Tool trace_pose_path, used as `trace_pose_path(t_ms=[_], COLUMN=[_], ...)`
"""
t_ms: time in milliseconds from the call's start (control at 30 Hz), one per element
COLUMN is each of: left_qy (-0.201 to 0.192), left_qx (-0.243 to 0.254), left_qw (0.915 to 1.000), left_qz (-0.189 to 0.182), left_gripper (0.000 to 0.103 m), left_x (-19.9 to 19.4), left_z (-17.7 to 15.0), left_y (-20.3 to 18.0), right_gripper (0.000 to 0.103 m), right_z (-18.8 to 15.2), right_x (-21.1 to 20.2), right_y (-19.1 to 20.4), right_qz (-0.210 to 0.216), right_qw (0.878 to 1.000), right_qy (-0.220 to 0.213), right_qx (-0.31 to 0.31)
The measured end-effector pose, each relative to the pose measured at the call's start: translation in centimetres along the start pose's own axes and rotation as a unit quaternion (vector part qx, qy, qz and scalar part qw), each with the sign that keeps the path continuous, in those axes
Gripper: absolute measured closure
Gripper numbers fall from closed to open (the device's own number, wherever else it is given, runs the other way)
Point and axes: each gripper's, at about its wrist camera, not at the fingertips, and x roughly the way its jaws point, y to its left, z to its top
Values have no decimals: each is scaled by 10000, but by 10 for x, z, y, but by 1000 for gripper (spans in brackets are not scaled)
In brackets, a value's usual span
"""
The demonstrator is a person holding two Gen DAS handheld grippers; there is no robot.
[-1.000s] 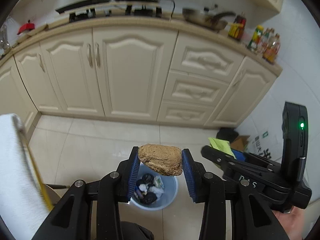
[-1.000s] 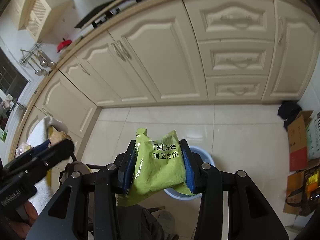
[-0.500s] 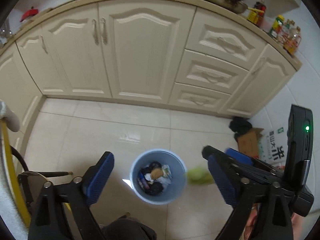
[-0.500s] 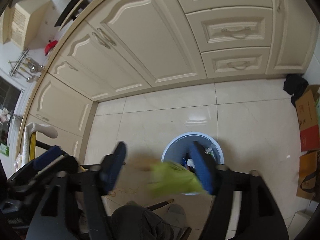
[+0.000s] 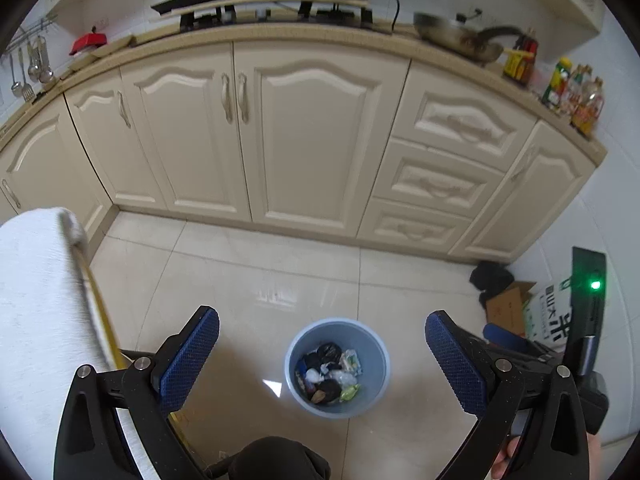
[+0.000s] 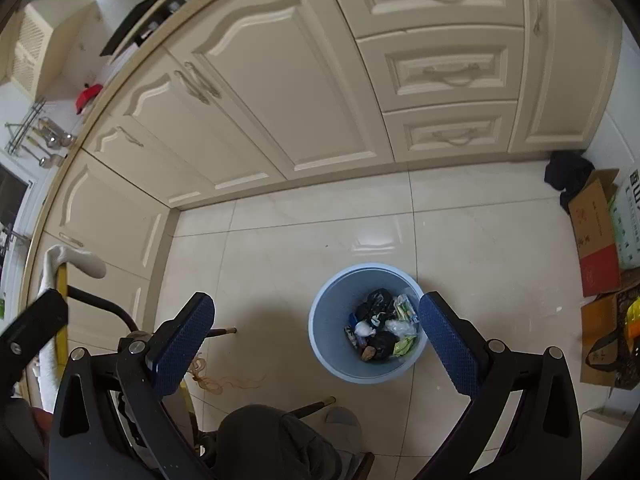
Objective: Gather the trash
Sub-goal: 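Swing both open tools back over the table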
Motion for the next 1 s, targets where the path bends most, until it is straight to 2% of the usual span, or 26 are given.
trace_pose_path(t_ms=[133,233,567,833,1000], left_qy=[-327,-644,-1562,-2140,-2453], left_qx=[-4,-32,-214,-582,-905], left_qw=[9995,9979,9875,9734,9600], left_qz=[-44,-55,90,568,1000], left_gripper=[1,1,1,1,1], left_x=[-44,-91,-234,-328,-378], left_z=[-11,-27,-102,-169,-212], left_y=[11,26,92,143,170], right_gripper=[0,0,0,0,0], right_z=[-2,-3,-16,-40,-62], right_x=[-22,-44,-111,-156,-183], right_y=[21,39,123,212,276], right_qz=[91,170,553,1058,1338], right_qw=[9997,9989,9900,9723,9530], right_qy=[-162,-356,-902,-1335,-1605], right_qx=[-141,-261,-939,-1600,-2192])
